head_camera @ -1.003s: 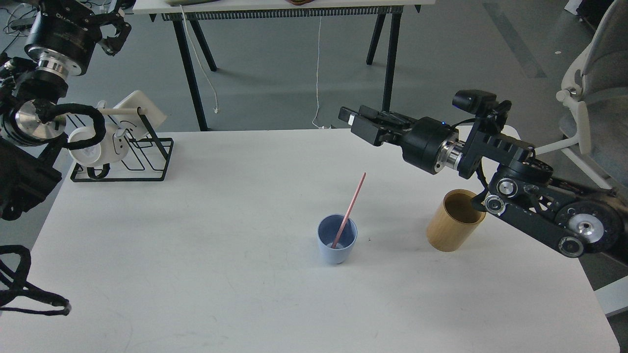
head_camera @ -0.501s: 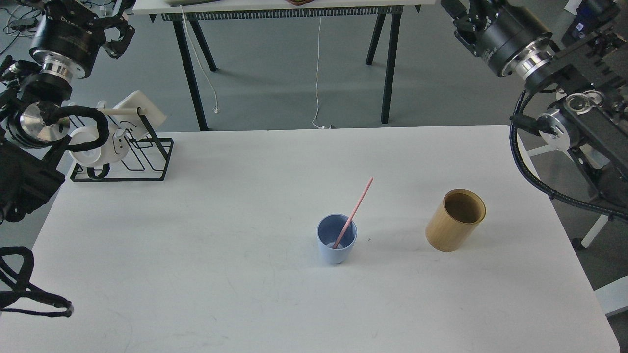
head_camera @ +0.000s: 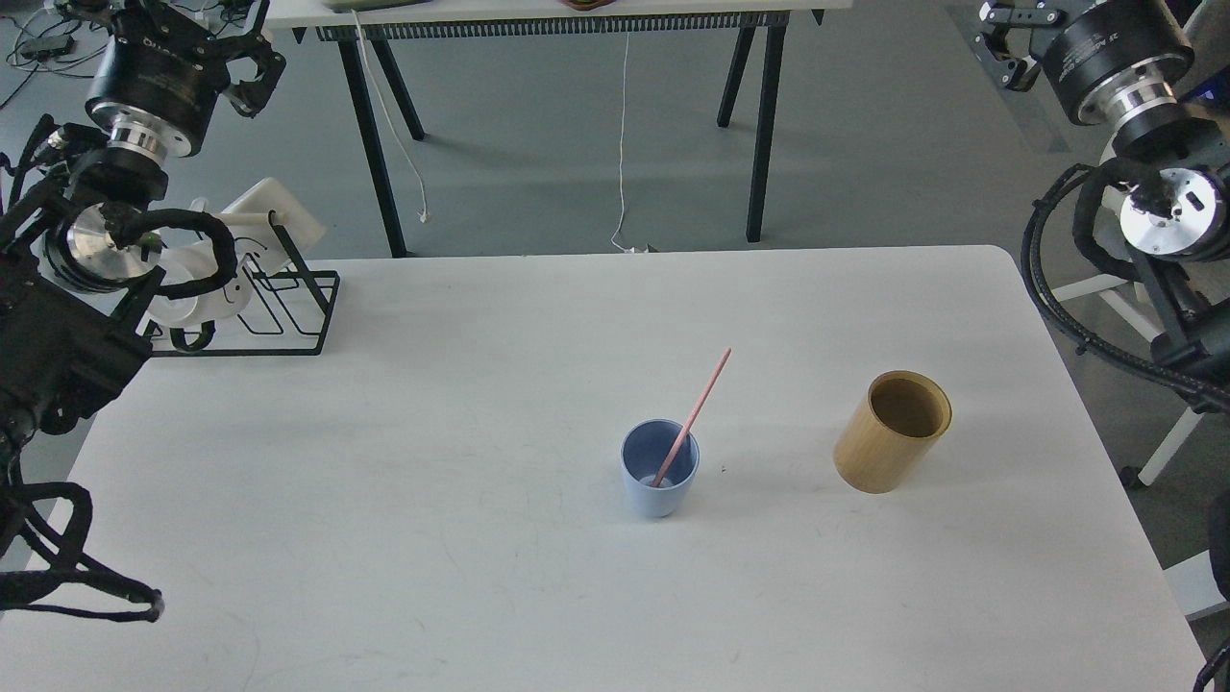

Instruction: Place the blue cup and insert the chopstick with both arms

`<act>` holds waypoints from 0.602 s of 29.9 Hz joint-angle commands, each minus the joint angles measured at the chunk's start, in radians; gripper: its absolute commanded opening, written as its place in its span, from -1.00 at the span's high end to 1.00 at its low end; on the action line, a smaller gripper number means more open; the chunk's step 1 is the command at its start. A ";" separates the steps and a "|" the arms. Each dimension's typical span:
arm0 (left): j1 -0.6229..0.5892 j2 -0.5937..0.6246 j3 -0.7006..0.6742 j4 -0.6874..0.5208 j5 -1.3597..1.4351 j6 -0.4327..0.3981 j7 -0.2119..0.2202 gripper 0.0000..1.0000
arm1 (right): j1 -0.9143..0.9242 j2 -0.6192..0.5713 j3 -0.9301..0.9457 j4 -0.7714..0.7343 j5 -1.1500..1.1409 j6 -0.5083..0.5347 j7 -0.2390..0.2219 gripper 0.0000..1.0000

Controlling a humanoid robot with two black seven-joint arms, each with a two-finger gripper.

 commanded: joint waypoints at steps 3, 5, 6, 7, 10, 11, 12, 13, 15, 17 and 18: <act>0.001 -0.023 0.000 0.047 -0.051 0.000 0.001 -0.99 | -0.004 0.085 0.038 -0.149 0.154 0.084 0.001 -0.99; 0.003 -0.038 0.000 0.056 -0.054 0.000 0.001 -0.99 | -0.006 0.091 0.038 -0.216 0.214 0.150 -0.001 -0.99; 0.003 -0.044 0.000 0.060 -0.056 0.000 0.001 -0.99 | -0.006 0.094 0.038 -0.249 0.238 0.184 -0.001 -0.99; 0.010 -0.051 0.000 0.060 -0.057 0.000 0.001 -0.99 | -0.006 0.103 0.037 -0.282 0.267 0.222 -0.002 -0.99; 0.023 -0.067 0.000 0.060 -0.080 0.000 0.001 -0.99 | -0.006 0.134 0.037 -0.361 0.313 0.311 -0.005 -0.99; 0.024 -0.069 0.000 0.060 -0.088 0.000 0.001 -0.99 | -0.003 0.138 0.037 -0.379 0.315 0.324 -0.005 -0.99; 0.026 -0.072 0.000 0.060 -0.093 0.000 0.001 -0.99 | -0.001 0.140 0.037 -0.391 0.315 0.327 -0.004 -0.99; 0.026 -0.072 0.000 0.060 -0.093 0.000 0.001 -0.99 | 0.000 0.140 0.035 -0.399 0.315 0.325 -0.004 -0.99; 0.026 -0.074 0.000 0.060 -0.094 0.000 0.000 -0.99 | 0.008 0.146 0.032 -0.411 0.315 0.325 -0.004 -0.99; 0.026 -0.075 0.000 0.060 -0.094 0.000 -0.002 -0.99 | 0.010 0.146 0.026 -0.412 0.315 0.339 0.001 -0.99; 0.026 -0.077 0.000 0.060 -0.094 0.000 -0.002 -0.99 | 0.010 0.146 0.026 -0.410 0.315 0.341 0.001 -0.99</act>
